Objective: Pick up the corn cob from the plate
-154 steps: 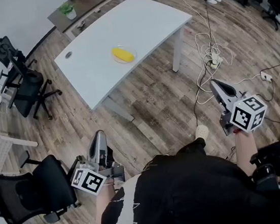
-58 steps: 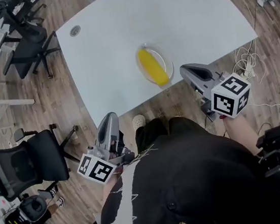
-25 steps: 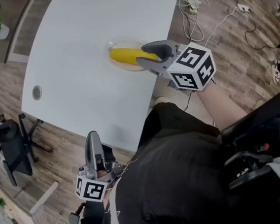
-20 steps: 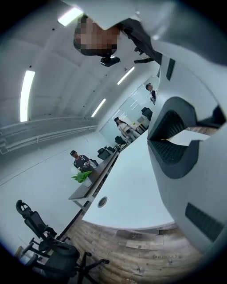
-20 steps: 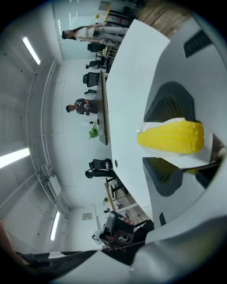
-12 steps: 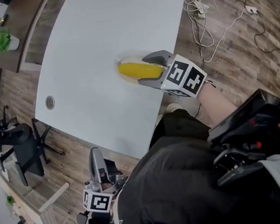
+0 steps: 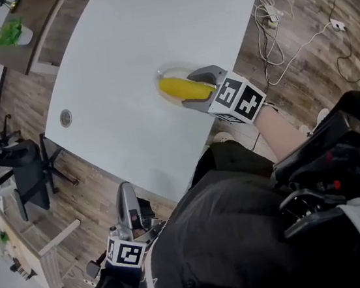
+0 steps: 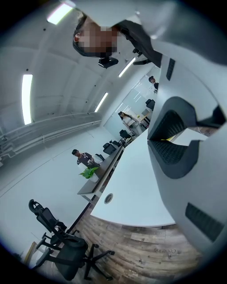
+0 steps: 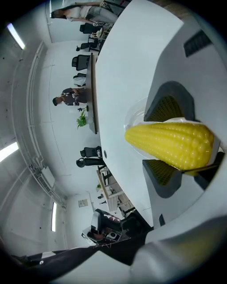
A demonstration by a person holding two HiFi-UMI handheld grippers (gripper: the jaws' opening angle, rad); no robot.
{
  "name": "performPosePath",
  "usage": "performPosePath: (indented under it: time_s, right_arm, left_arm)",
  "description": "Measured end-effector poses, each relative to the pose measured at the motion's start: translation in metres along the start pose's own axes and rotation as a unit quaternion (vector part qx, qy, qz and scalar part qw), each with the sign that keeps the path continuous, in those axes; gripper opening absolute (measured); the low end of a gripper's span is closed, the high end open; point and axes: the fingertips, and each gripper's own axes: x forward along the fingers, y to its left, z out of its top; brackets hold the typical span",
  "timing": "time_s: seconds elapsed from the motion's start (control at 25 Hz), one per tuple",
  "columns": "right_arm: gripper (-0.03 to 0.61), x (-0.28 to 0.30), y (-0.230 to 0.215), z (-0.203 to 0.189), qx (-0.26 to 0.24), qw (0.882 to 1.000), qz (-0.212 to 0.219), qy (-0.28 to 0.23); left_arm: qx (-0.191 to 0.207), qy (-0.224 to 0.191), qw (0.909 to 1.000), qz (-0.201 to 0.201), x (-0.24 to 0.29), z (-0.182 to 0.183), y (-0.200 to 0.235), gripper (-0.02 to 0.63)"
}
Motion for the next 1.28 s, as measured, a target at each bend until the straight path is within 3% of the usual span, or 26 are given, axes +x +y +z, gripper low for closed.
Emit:
performPosePath:
  time_s: [0.44, 0.64, 0.8, 0.92, 1.04, 1.28]
  right_arm:
    - [0.264, 0.003, -0.002, -0.002, 0.012, 0.999, 0.009, 0.029]
    - [0.255, 0.001, -0.007, 0.0, 0.056, 0.997, 0.028, 0.039]
    - [0.249, -0.001, -0.015, 0.01, 0.123, 0.991, 0.053, 0.029]
    - [0.245, -0.005, -0.023, 0.009, 0.204, 0.976, 0.08, 0.014]
    - [0.242, -0.007, -0.036, 0.017, 0.29, 0.951, 0.104, -0.01]
    - [0.241, -0.01, -0.05, 0.026, 0.401, 0.907, 0.122, -0.047]
  left_arm:
    - [0.008, -0.018, 0.9992, 0.035, -0.002, -0.013, -0.017, 0.013]
    - [0.009, -0.04, 0.9975, 0.058, -0.013, -0.015, -0.02, 0.013]
    - [0.004, -0.056, 0.9959, 0.072, -0.018, -0.013, -0.027, 0.014]
    - [0.004, -0.064, 0.9947, 0.081, -0.017, -0.019, -0.036, 0.013]
    - [0.003, -0.074, 0.9928, 0.094, -0.016, -0.02, -0.041, 0.013]
    - [-0.003, -0.088, 0.9888, 0.12, -0.03, -0.032, -0.048, 0.013]
